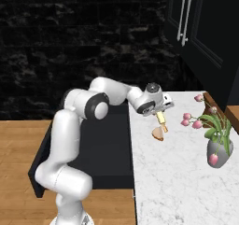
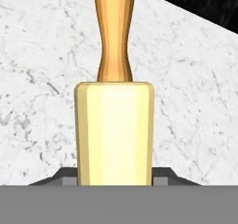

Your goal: Pick the rolling pin from the drawer and place it on the counter.

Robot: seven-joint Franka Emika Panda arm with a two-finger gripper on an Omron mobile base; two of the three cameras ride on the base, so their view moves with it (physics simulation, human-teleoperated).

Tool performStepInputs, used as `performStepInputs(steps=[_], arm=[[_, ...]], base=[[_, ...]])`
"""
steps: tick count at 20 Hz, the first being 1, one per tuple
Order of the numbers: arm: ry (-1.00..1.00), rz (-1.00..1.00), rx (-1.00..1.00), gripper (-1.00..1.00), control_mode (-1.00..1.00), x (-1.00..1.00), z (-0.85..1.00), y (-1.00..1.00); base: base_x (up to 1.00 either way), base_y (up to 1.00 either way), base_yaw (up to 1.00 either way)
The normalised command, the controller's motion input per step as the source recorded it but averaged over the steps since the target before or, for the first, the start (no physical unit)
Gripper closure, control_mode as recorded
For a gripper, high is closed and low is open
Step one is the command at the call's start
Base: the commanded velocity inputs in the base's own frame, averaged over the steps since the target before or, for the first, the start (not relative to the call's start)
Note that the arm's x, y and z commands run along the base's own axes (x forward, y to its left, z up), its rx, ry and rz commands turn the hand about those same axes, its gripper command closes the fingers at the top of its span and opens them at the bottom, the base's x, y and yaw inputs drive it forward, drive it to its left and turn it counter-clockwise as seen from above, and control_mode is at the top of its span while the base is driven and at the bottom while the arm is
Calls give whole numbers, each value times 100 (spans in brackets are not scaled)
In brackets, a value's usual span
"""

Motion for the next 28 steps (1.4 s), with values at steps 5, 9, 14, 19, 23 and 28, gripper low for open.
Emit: performStepInputs(steps=[5,9,14,19,23,28], arm=[[-1,13,0,-100,-100,10,0,0],[-16,22,0,-100,-100,-31,0,5],[-23,30,0,-100,-100,-36,2,22],[-13,25,-13,-100,-100,-88,58,65],[0,17,-34,-100,-100,-74,94,100],[0,6,-29,-100,-100,-9,100,99]], base=[[0,0,0],[0,0,0],[0,0,0],[0,0,0],[0,0,0],[0,0,0]])
